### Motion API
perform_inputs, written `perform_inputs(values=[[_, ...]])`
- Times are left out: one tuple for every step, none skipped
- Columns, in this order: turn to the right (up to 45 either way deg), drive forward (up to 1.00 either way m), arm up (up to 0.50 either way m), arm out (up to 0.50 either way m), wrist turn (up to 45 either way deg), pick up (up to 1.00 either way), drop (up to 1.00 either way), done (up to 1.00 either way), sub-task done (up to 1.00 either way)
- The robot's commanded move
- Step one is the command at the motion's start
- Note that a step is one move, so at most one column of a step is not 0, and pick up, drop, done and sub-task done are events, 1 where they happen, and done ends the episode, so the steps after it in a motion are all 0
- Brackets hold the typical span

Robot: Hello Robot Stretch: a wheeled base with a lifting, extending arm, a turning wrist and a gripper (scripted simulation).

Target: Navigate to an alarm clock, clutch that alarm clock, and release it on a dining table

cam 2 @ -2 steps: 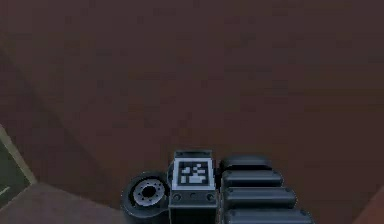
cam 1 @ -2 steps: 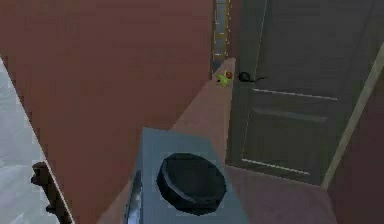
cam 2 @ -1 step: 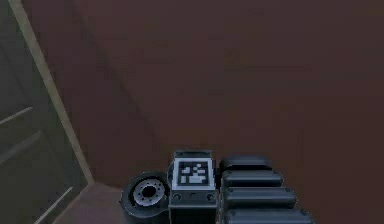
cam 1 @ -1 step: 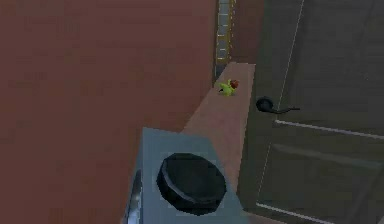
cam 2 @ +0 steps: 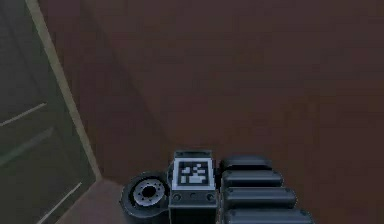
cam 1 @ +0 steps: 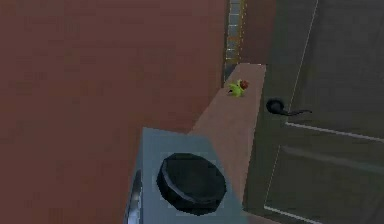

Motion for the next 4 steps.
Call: perform_inputs(values=[[0.0, 1.00, 0.00, 0.00, 0.0, 0.00, 0.00, 0.00, 0.00], [-12.0, 0.00, 0.00, 0.00, 0.0, 0.00, 0.00, 0.00, 0.00], [0.0, 0.10, 0.00, 0.00, 0.0, 0.00, 0.00, 0.00, 0.00], [33.0, 0.00, 0.00, 0.00, 0.0, 0.00, 0.00, 0.00, 0.00]])
